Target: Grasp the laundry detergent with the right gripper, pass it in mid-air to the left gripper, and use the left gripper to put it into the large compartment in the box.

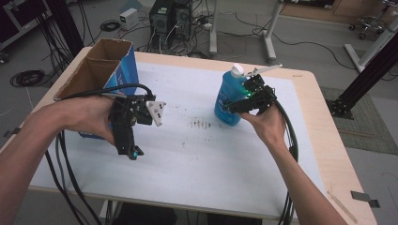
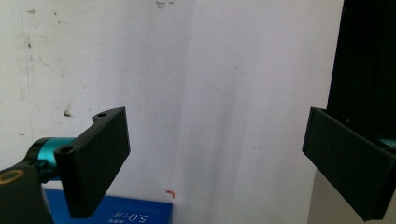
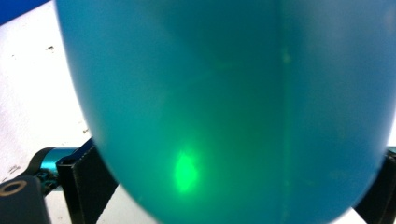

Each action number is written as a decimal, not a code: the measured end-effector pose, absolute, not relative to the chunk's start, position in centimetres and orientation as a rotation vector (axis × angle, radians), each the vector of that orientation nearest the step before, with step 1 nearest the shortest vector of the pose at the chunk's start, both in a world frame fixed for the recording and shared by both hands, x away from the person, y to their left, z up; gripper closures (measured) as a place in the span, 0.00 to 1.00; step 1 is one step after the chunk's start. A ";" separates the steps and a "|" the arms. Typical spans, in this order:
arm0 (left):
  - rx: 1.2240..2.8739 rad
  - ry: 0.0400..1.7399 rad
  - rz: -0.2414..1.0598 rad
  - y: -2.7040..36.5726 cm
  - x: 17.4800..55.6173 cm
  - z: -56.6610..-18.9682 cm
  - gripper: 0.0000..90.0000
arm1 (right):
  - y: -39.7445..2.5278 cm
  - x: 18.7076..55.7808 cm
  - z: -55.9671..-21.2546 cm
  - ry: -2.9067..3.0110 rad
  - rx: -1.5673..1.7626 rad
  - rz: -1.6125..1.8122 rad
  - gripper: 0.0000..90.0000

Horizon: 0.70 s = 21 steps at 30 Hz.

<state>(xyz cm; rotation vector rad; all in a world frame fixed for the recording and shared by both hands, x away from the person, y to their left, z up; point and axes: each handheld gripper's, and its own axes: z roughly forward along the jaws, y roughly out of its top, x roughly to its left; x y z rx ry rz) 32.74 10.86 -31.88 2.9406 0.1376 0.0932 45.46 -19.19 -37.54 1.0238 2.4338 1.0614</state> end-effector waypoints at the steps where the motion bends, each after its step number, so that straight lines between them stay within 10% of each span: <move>1: 2.940 0.137 0.094 10.9 32.7 -31.9 0.08 | -19.2 45.5 -37.5 2.431 1.024 1.063 0.06; 21: 2.935 0.139 0.099 10.9 32.7 -31.9 0.08 | -19.0 45.5 -37.5 2.411 1.002 1.118 0.20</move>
